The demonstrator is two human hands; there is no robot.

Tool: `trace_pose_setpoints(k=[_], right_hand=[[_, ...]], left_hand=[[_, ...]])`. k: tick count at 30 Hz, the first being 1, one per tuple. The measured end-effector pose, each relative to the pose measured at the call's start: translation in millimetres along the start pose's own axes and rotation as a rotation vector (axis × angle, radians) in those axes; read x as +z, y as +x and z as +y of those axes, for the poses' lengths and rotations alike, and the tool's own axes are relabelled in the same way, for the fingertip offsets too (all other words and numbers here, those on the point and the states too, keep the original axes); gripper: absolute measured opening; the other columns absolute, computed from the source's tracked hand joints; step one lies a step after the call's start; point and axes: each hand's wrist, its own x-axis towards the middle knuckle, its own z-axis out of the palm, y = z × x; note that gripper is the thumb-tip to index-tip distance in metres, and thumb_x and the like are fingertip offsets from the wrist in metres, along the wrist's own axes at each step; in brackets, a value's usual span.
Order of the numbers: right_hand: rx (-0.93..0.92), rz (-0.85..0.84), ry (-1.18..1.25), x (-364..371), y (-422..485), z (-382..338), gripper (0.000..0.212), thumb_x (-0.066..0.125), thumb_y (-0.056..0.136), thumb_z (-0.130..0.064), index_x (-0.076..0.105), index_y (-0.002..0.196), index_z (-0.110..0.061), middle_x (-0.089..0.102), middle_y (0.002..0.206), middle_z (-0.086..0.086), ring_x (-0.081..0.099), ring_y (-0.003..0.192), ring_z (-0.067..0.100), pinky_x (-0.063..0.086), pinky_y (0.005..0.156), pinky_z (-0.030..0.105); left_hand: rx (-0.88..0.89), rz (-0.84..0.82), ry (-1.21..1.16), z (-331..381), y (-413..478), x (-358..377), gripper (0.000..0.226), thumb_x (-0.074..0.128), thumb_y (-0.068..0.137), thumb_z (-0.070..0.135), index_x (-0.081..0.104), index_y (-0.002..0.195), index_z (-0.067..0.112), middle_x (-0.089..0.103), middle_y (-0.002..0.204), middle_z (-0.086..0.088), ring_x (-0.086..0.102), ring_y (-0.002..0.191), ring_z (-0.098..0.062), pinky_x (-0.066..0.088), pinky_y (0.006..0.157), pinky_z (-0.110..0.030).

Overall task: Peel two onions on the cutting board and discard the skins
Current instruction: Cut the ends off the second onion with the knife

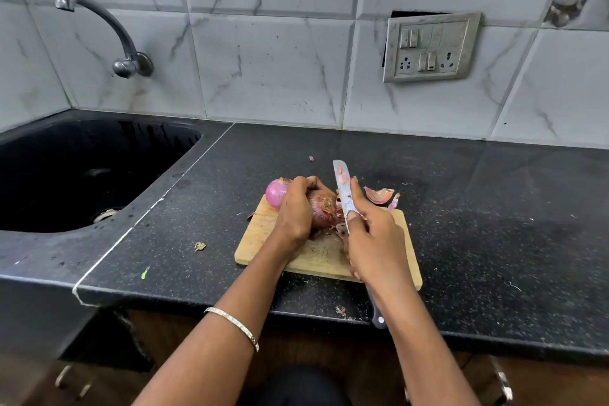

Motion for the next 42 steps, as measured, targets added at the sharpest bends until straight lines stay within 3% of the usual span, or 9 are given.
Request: trace_pose_setpoints(k=[8, 12, 16, 20, 22, 29, 33, 37, 42], right_hand=[[-0.027, -0.008, -0.15, 4, -1, -6, 0.055, 0.041, 0.105, -0.016, 0.04, 0.15, -0.047, 0.052, 0.075, -0.008, 0.047, 0.074, 0.018, 0.038, 0.061, 0.025], [0.022, 0.006, -0.069, -4, 0, -6, 0.057, 0.038, 0.102, -0.021, 0.036, 0.149, -0.054, 0.053, 0.066, -0.012, 0.054, 0.072, 0.028, 0.057, 0.069, 0.047], [-0.036, 0.011, 0.027, -9, -2, -6, 0.056, 0.041, 0.104, -0.02, 0.037, 0.147, -0.056, 0.053, 0.06, -0.01, 0.051, 0.055, 0.02, 0.053, 0.059, 0.046], [-0.111, -0.071, -0.056, -1, -17, -15, 0.055, 0.042, 0.106, -0.019, 0.037, 0.151, -0.051, 0.066, 0.085, -0.009, 0.059, 0.078, 0.015, 0.045, 0.071, 0.034], [-0.086, -0.042, -0.155, -1, -17, -16, 0.058, 0.04, 0.106, -0.016, 0.033, 0.154, -0.047, 0.07, 0.103, -0.007, 0.056, 0.085, 0.015, 0.037, 0.07, 0.033], [-0.095, -0.042, -0.098, -15, -19, -18, 0.056, 0.042, 0.106, -0.018, 0.036, 0.152, -0.049, 0.056, 0.068, -0.009, 0.047, 0.06, 0.009, 0.035, 0.062, 0.031], [-0.099, -0.09, -0.19, -7, -24, -21, 0.056, 0.04, 0.107, -0.021, 0.031, 0.153, -0.052, 0.069, 0.106, -0.012, 0.058, 0.087, 0.015, 0.034, 0.074, 0.029], [-0.039, -0.036, -0.315, -24, -13, -21, 0.06, 0.039, 0.106, -0.019, 0.023, 0.157, -0.048, 0.056, 0.08, -0.01, 0.056, 0.075, 0.019, 0.039, 0.066, 0.036], [-0.077, 0.05, -0.495, -45, -1, -13, 0.059, 0.045, 0.106, -0.026, 0.023, 0.161, -0.032, 0.069, 0.094, 0.0, 0.063, 0.081, 0.023, 0.041, 0.067, 0.035]], left_hand=[[-0.045, -0.045, -0.005, -1, 0, -1, 0.046, 0.032, 0.084, 0.042, 0.067, 0.075, 0.013, 0.065, 0.079, -0.016, 0.055, 0.071, -0.028, 0.045, 0.058, -0.035], [0.016, -0.014, 0.018, -2, 1, -1, 0.048, 0.031, 0.084, 0.039, 0.073, 0.064, 0.023, 0.067, 0.086, -0.016, 0.061, 0.086, -0.031, 0.049, 0.076, -0.048], [-0.049, -0.01, -0.007, 3, -3, 0, 0.047, 0.031, 0.087, 0.039, 0.068, 0.064, 0.022, 0.065, 0.076, -0.011, 0.058, 0.068, -0.021, 0.044, 0.053, -0.031], [-0.121, -0.023, -0.068, 4, -5, -2, 0.049, 0.027, 0.1, 0.034, 0.064, 0.071, 0.019, 0.063, 0.064, -0.004, 0.052, 0.05, -0.013, 0.037, 0.045, -0.028], [-0.114, -0.026, -0.083, 6, -6, -1, 0.05, 0.027, 0.101, 0.031, 0.064, 0.071, 0.017, 0.064, 0.067, -0.008, 0.053, 0.053, -0.016, 0.038, 0.043, -0.026], [-0.101, 0.002, -0.115, 10, -8, -1, 0.048, 0.027, 0.102, 0.027, 0.062, 0.072, 0.013, 0.063, 0.063, -0.008, 0.053, 0.05, -0.017, 0.037, 0.039, -0.021], [-0.15, 0.007, -0.124, 10, -8, 0, 0.044, 0.027, 0.103, 0.029, 0.061, 0.08, 0.012, 0.064, 0.065, -0.006, 0.054, 0.05, -0.016, 0.038, 0.041, -0.023], [-0.15, -0.018, -0.107, 10, -10, 1, 0.038, 0.032, 0.1, 0.029, 0.06, 0.078, 0.015, 0.06, 0.069, -0.013, 0.053, 0.047, -0.019, 0.031, 0.039, -0.019], [-0.119, -0.01, -0.099, 11, -9, 1, 0.026, 0.052, 0.077, 0.041, 0.061, 0.08, 0.017, 0.062, 0.083, -0.012, 0.06, 0.068, -0.026, 0.039, 0.043, -0.023]])
